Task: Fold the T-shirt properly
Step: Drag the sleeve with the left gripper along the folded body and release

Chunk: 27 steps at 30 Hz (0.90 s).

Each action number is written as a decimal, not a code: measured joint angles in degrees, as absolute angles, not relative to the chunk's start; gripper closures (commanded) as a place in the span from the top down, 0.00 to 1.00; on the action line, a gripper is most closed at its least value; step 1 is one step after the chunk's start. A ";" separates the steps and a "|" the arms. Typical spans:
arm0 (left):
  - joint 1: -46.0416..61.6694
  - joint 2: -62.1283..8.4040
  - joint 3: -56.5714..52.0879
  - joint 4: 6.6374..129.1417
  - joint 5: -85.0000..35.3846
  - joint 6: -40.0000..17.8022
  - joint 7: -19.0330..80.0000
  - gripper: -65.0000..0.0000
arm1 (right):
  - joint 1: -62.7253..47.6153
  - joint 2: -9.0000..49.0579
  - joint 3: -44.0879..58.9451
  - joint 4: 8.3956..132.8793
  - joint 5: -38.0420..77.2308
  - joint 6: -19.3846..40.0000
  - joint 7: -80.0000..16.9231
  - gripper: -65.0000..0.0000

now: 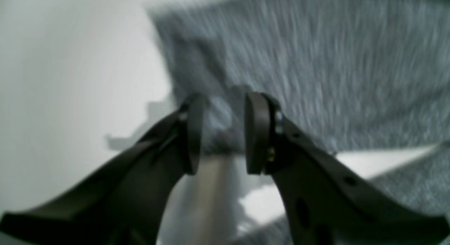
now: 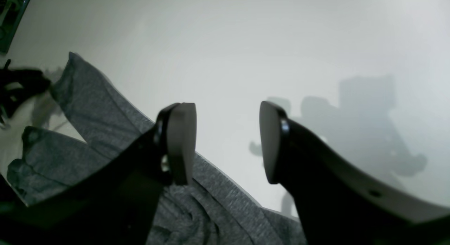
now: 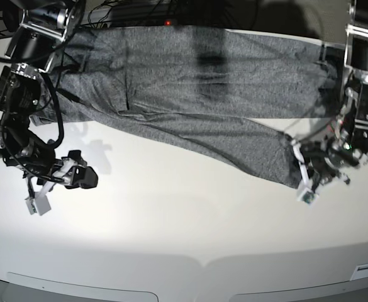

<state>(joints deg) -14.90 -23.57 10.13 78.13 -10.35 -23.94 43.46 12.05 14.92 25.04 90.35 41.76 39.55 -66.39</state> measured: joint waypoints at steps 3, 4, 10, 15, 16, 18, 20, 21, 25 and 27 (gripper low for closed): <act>-18.06 -23.88 10.13 78.30 -10.37 -23.94 41.98 0.31 | 12.05 14.94 25.06 90.35 41.74 39.55 -66.43 0.45; -18.50 -23.88 10.13 78.28 -10.09 -23.94 40.51 0.31 | 12.05 14.94 25.06 90.35 41.74 39.55 -66.52 0.45; -19.16 -23.49 10.13 73.25 -4.71 -24.16 24.18 0.31 | 12.03 14.74 25.06 90.35 41.74 39.55 -68.29 0.45; -22.15 -22.33 10.17 57.87 0.27 -24.27 17.61 0.31 | 11.88 13.93 24.99 90.35 41.78 39.55 -69.54 0.45; -23.57 -22.17 10.15 54.43 -0.38 -24.12 17.50 0.31 | 11.90 13.93 24.99 90.35 41.76 39.55 -69.54 0.45; -26.44 -22.04 10.07 48.49 -4.36 -23.94 17.17 0.31 | 11.92 14.00 25.06 90.35 42.11 39.66 -69.52 0.45; -28.40 -21.85 10.07 44.69 -10.92 -24.18 18.52 0.31 | 11.90 14.11 25.10 90.35 42.35 39.70 -69.58 0.45; -28.99 -21.63 10.04 43.92 -13.82 -24.60 20.43 0.31 | 11.90 14.13 25.08 90.35 42.41 39.68 -69.78 0.45; -29.52 -19.46 10.09 43.83 -16.75 -27.22 24.86 0.33 | 11.88 14.06 25.04 90.35 42.61 39.70 -69.97 0.45; -29.54 -17.98 10.13 43.83 -12.73 -27.27 24.86 0.39 | 11.90 14.11 25.04 90.35 42.61 39.70 -69.97 0.45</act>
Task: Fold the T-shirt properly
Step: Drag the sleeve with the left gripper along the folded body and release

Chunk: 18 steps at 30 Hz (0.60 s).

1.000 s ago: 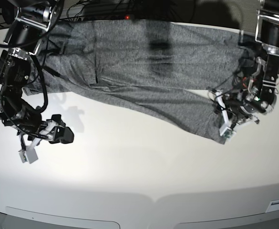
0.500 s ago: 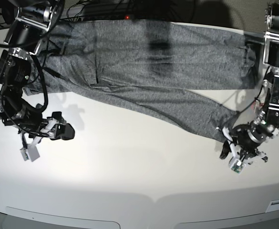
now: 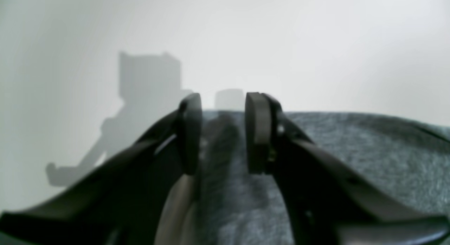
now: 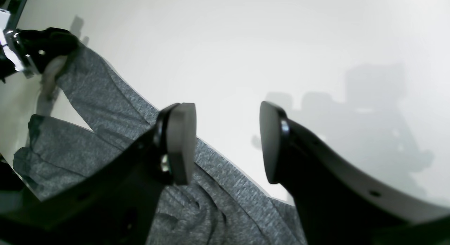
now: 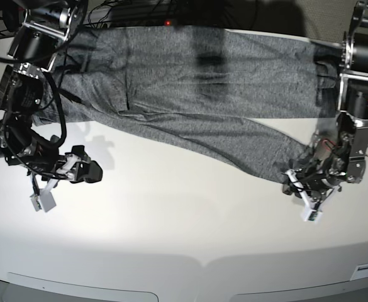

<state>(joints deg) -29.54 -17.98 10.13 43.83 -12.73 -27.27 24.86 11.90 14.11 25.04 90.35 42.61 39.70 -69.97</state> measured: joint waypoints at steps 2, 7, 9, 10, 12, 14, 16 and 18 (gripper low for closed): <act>-29.50 -17.10 10.13 43.81 -10.72 -27.64 24.91 0.47 | 11.88 14.13 25.06 90.35 42.61 39.70 -69.95 0.45; -29.41 -17.15 10.11 43.81 -10.07 -27.07 25.76 0.50 | 11.88 14.11 25.04 90.35 42.63 39.70 -70.63 0.45; -29.39 -17.12 10.11 43.81 -10.09 -27.20 26.20 0.50 | 11.88 14.11 25.06 90.35 42.63 39.70 -71.05 0.45; -29.39 -17.12 10.13 43.81 -10.02 -27.20 26.30 0.50 | 11.88 14.13 25.06 90.35 42.63 39.70 -71.05 0.45; -29.39 -17.15 10.11 43.81 -8.29 -27.14 26.37 0.50 | 11.88 14.13 25.06 90.35 43.11 39.70 -71.09 0.45; -29.36 -17.30 10.11 43.81 -7.53 -25.89 26.26 0.50 | 11.90 14.13 25.06 90.35 45.10 39.68 -71.90 0.45; -29.21 -17.32 10.11 43.81 -7.53 -25.47 26.13 0.50 | 11.90 14.09 25.04 90.35 46.02 39.70 -72.12 0.45; -28.86 -17.34 10.09 43.88 -7.55 -25.47 25.71 0.50 | 11.88 14.13 25.06 90.35 45.98 39.70 -72.14 0.45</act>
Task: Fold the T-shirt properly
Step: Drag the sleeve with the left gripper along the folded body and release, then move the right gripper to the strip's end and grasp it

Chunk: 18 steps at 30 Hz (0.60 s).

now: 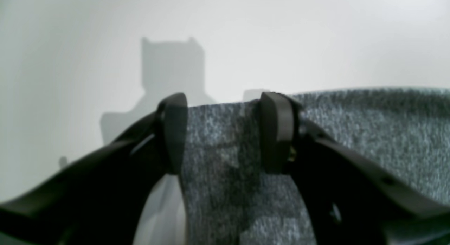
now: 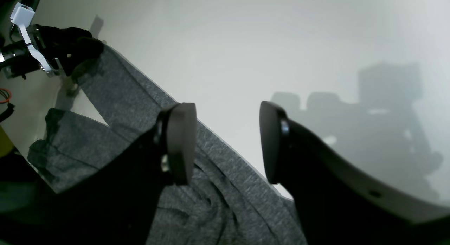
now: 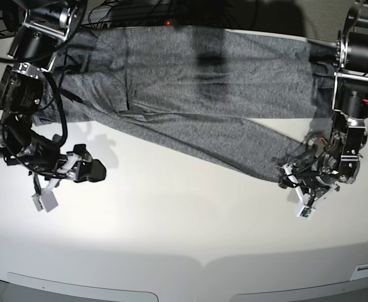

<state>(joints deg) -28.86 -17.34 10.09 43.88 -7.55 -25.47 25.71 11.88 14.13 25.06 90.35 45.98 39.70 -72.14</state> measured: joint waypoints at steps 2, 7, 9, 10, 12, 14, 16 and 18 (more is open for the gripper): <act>-28.51 -17.32 10.07 43.88 -7.60 -25.50 25.69 0.49 | 11.88 14.13 25.06 90.35 46.00 39.70 -72.14 0.45; -26.81 -17.30 9.96 44.27 -8.51 -25.52 24.93 0.07 | 11.90 14.11 25.04 90.35 46.02 39.70 -72.12 0.45; -26.70 -17.32 9.80 44.40 -9.41 -25.50 26.44 0.00 | 11.88 14.13 25.04 90.35 46.00 39.70 -72.14 0.45; -26.72 -17.32 9.78 44.49 -10.31 -25.43 27.64 0.00 | 11.84 14.13 24.97 90.35 46.00 39.70 -72.12 0.45; -26.89 -17.45 9.80 44.69 -10.72 -25.47 29.06 0.00 | 11.42 14.28 23.31 90.35 45.69 39.72 -71.70 0.45; -26.98 -17.45 9.80 44.69 -10.83 -25.47 29.10 0.00 | 11.03 14.33 20.03 90.35 45.15 39.70 -71.68 0.45; -27.03 -17.43 9.80 44.69 -10.83 -25.47 29.23 0.00 | 10.98 14.92 15.86 90.35 45.19 39.70 -71.68 0.45; -27.18 -17.45 9.80 44.69 -10.83 -25.47 29.69 0.00 | 11.14 15.86 10.90 90.35 43.81 39.70 -71.33 0.45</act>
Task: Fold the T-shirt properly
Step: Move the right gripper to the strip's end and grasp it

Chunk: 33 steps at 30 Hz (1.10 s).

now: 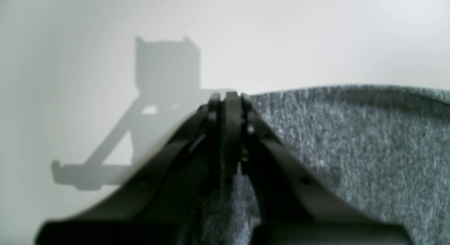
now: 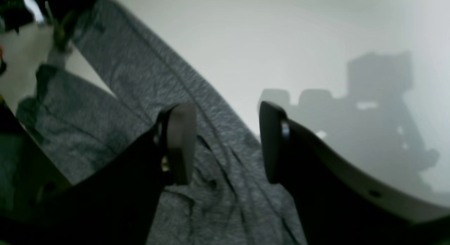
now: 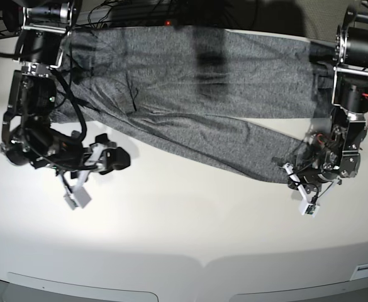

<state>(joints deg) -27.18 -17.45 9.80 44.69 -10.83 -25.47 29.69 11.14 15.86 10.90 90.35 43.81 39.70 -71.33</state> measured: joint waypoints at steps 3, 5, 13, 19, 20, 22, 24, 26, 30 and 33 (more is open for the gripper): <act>-27.20 -17.45 9.80 44.69 -10.85 -25.47 29.85 0.00 | 11.22 17.34 3.27 90.37 34.52 39.75 -67.83 0.45; -27.29 -17.43 9.80 44.69 -10.83 -25.47 30.11 0.00 | 11.11 17.85 -0.86 90.37 29.08 39.75 -65.78 0.45; -27.33 -17.45 9.80 44.69 -11.00 -25.47 30.24 0.00 | 11.14 17.85 -10.63 90.37 22.39 39.72 -63.44 0.45; -27.31 -17.45 9.80 44.69 -11.00 -25.47 30.24 0.00 | 11.25 17.41 -12.10 86.54 17.82 39.77 -59.00 0.45; -27.33 -17.45 9.80 44.69 -11.00 -25.47 30.24 0.00 | 11.22 17.30 -12.08 85.38 17.67 39.75 -57.98 0.45; -27.31 -17.43 9.80 44.69 -10.98 -25.47 30.22 0.00 | 11.20 17.08 -12.03 83.20 17.65 39.75 -56.82 0.45; -27.31 -17.43 9.80 44.69 -10.98 -25.47 30.24 0.00 | 11.09 16.62 -12.05 81.60 15.66 39.75 -54.72 0.39; -27.31 -17.45 9.80 44.69 -11.00 -25.47 30.24 0.00 | 11.11 15.70 -12.05 80.44 13.72 39.72 -53.12 0.35; -27.31 -17.45 9.80 44.69 -11.00 -25.47 30.24 0.00 | 11.11 14.55 -12.05 79.20 13.54 39.75 -52.07 0.32; -27.31 -17.45 9.80 44.69 -11.00 -25.47 30.24 0.00 | 11.14 14.59 -12.01 79.09 13.54 39.72 -52.18 0.12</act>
